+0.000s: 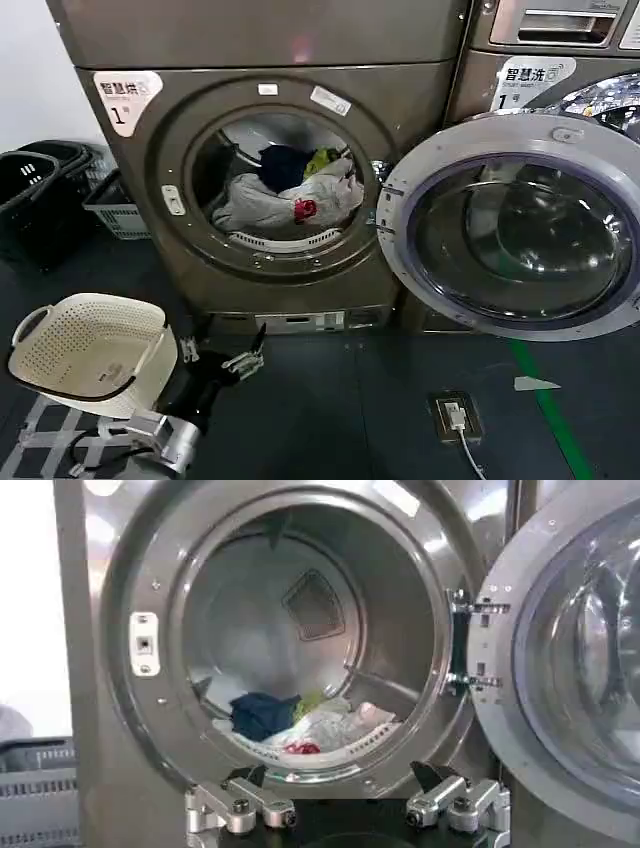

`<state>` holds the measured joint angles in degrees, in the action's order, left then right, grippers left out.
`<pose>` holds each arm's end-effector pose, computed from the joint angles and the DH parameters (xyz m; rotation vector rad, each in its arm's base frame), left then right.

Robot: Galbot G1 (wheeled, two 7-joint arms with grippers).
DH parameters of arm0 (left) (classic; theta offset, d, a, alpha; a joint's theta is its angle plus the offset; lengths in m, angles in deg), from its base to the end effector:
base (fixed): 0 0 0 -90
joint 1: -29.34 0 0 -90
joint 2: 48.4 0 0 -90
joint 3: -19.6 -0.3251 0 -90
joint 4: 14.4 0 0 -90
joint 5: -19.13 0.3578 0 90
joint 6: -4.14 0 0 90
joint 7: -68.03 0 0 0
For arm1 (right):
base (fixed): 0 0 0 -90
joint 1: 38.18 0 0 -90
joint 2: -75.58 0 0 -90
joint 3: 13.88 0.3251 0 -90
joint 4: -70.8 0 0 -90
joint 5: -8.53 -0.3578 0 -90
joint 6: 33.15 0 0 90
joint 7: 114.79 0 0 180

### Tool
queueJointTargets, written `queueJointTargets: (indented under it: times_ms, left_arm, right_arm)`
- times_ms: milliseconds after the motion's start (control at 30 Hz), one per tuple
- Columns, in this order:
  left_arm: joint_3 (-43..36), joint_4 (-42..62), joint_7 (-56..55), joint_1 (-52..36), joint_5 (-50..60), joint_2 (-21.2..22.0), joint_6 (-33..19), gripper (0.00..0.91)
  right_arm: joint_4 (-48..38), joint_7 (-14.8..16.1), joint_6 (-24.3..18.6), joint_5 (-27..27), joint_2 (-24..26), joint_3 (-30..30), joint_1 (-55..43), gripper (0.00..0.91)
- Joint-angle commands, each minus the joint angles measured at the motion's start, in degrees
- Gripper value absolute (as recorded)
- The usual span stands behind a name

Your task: Grasp the clothes from the dryer.

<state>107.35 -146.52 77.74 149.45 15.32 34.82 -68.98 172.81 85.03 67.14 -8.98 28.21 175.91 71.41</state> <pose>0.1864 -0.0003 -0.2072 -0.4190 -3.0202 -0.0220 -0.0396 -0.4235 0.0663 1.3158 2.1993 -0.8568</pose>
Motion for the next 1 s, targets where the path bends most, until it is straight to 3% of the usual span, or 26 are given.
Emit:
queueJointTargets:
  times_ms: [33,400,600,1000]
  left_arm:
    - [-0.7,0.0,0.0,0.1,0.3,0.1,0.2,0.907]
    - [-1.0,0.0,-0.2,-0.2,0.2,-0.2,0.4,0.907]
    - [-0.9,0.0,-0.2,-0.5,0.4,-0.2,0.5,0.907]
    - [-0.9,-0.3,-0.9,-0.4,2.7,-0.2,-0.4,0.907]
  right_arm:
    - [0.2,0.2,0.1,0.0,-0.1,0.0,0.3,0.907]
    - [0.4,-0.3,-0.1,0.2,-0.3,0.1,0.4,0.907]
    - [-0.4,-1.6,-0.6,4.5,0.1,0.5,0.9,0.907]
    - [-1.0,-1.3,-2.6,1.9,-0.1,1.1,1.3,0.907]
